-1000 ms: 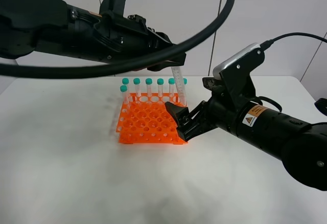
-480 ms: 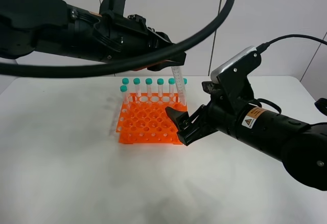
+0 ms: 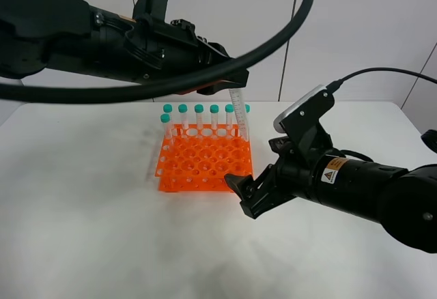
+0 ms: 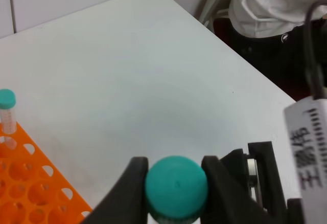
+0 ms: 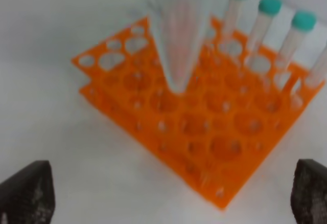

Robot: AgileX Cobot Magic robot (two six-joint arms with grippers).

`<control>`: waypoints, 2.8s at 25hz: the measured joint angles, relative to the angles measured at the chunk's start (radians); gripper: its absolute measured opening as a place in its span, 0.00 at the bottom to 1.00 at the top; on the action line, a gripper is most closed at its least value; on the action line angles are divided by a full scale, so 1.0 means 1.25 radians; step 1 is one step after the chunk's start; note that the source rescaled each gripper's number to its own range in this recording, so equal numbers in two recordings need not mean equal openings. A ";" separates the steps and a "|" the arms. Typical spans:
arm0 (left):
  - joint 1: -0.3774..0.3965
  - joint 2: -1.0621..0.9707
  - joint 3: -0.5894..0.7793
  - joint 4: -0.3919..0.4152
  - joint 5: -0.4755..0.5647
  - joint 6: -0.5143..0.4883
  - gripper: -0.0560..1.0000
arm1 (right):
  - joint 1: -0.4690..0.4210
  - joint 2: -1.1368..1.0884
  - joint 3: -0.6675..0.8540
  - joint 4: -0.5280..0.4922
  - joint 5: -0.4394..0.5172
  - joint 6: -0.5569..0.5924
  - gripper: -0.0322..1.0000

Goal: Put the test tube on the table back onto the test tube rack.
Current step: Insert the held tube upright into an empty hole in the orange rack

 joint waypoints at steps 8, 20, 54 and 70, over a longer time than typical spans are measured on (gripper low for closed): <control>0.000 0.000 0.000 0.000 0.000 0.000 0.06 | -0.136 -0.001 0.000 0.023 0.114 0.000 1.00; 0.000 0.000 0.000 0.000 0.000 0.000 0.06 | -0.377 -0.001 0.000 -0.018 0.286 0.032 1.00; 0.000 0.000 0.000 0.001 0.028 0.009 0.06 | -0.526 -0.235 -0.092 -0.469 0.482 0.551 1.00; 0.000 0.000 0.000 0.001 0.029 0.036 0.06 | -0.526 -0.538 -0.102 -0.482 0.735 0.620 1.00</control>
